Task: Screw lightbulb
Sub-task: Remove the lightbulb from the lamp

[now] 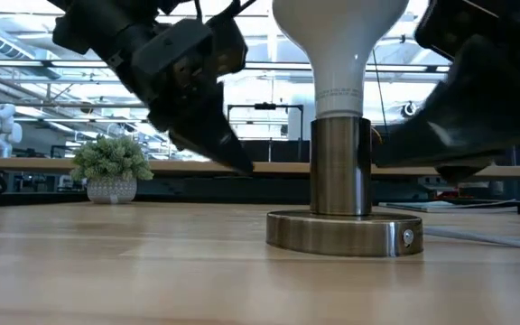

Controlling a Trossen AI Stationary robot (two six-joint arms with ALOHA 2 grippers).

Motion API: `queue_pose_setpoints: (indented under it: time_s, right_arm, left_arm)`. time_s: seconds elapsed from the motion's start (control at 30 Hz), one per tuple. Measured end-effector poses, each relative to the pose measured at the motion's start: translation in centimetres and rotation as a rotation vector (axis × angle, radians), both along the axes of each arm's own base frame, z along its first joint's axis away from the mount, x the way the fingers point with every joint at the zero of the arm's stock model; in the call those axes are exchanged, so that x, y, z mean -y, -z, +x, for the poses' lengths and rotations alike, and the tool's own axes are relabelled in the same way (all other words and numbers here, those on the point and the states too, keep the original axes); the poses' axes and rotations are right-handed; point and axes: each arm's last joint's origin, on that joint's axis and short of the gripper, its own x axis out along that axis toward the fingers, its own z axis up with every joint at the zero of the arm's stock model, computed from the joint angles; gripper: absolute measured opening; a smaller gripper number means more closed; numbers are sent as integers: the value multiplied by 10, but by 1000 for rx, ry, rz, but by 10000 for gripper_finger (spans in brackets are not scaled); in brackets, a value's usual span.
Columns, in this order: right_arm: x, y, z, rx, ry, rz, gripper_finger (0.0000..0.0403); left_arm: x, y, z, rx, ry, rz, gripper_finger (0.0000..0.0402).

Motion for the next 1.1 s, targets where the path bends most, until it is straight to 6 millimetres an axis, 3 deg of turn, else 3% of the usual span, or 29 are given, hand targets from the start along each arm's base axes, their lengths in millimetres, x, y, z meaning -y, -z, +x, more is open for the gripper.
queue_pose_setpoints:
  time_s: [0.17,0.37,0.77,0.93,1.1]
  right_arm:
    - [-10,7,16,21,71,-11,0]
    - [-5,28,37,6,183,4,0]
    - [43,28,92,28,354,0,0]
    - [31,5,88,56,286,-27,0]
    - [13,-15,65,9,307,-92,0]
  left_arm:
    - [9,3,-5,-52,67,-32,0]
    - [20,8,-15,-142,133,-37,0]
    - [31,10,-22,-152,183,18,0]
    - [34,9,-24,-118,156,135,0]
    - [33,25,-43,-38,122,109,0]
